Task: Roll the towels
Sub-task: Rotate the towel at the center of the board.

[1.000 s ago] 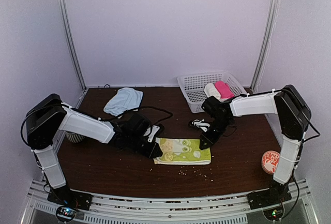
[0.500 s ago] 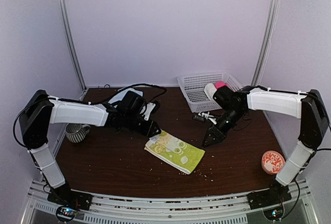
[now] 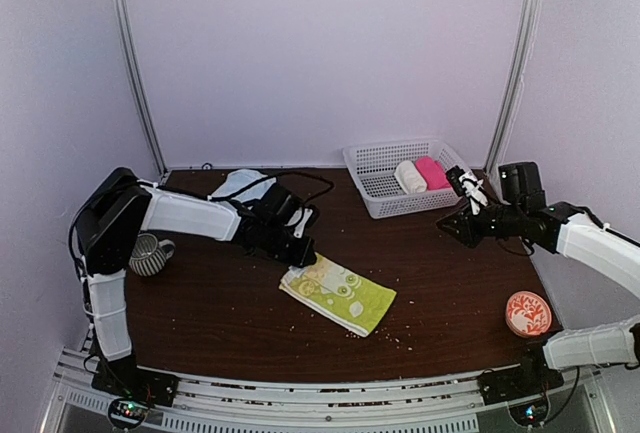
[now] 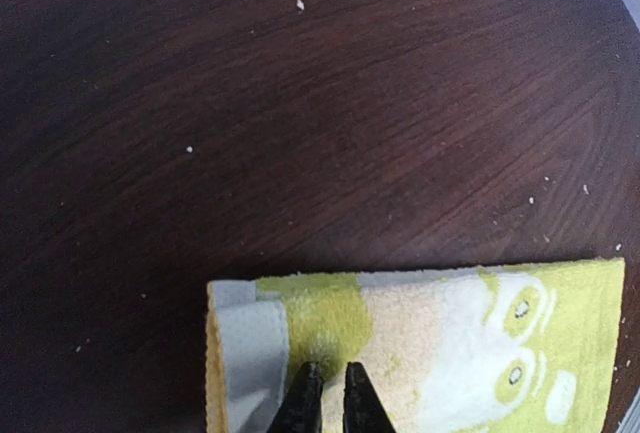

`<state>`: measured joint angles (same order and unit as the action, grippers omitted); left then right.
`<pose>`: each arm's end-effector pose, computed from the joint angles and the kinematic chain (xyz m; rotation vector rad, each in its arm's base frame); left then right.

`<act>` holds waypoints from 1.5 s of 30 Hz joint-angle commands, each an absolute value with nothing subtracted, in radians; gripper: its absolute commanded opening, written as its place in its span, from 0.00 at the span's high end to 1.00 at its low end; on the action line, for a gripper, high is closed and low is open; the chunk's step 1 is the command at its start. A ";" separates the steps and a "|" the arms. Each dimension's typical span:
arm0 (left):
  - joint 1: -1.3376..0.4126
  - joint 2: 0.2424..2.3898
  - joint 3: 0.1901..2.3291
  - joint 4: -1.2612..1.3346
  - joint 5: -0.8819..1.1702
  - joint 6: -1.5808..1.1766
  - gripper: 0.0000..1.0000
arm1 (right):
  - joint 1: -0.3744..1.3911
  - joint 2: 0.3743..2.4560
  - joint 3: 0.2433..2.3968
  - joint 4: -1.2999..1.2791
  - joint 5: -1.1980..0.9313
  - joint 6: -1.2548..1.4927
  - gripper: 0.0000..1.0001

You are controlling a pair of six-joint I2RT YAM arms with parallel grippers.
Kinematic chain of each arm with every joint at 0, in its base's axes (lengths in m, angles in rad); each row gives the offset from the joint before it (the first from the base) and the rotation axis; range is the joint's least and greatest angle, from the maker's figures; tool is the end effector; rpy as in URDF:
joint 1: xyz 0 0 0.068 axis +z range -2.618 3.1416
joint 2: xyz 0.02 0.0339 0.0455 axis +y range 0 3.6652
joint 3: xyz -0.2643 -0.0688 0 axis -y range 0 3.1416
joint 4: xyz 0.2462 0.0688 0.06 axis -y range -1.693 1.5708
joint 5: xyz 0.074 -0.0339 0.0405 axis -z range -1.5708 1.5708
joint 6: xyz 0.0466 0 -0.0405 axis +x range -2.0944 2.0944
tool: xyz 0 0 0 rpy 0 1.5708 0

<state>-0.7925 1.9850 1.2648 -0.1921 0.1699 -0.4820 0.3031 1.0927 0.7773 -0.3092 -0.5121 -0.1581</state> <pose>0.2923 -0.3077 0.1433 0.4804 2.5767 -0.7120 0.2261 0.0946 0.2618 -0.7738 2.0321 0.6426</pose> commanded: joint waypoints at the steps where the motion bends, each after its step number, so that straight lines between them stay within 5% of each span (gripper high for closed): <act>1: -0.798 2.083 1.356 -0.186 0.176 -0.475 0.91 | 0.278 1.095 0.775 -0.147 -0.352 -0.101 0.37; 3: -0.801 2.149 1.411 -0.179 0.206 -0.459 0.91 | 0.274 1.101 0.779 -0.163 -0.390 -0.127 0.29; 12: -0.827 2.364 1.755 -0.186 0.318 -0.338 0.86 | 0.265 1.101 0.756 -0.161 -0.417 -0.154 0.29; 21: -0.889 2.062 1.581 -0.146 0.327 -0.268 0.68 | 0.264 1.122 0.759 -0.162 -0.452 -0.165 0.29; 28: -1.030 1.952 1.328 -0.111 0.337 -0.275 0.82 | 0.264 1.134 0.766 -0.171 -0.464 -0.174 0.29; 34: -1.126 2.026 1.313 -0.117 0.340 -0.274 0.93 | 0.264 1.167 0.781 -0.185 -0.500 -0.180 0.30; 45: -1.142 2.013 1.185 -0.130 0.334 -0.300 0.96 | 0.264 1.162 0.777 -0.199 -0.522 -0.195 0.30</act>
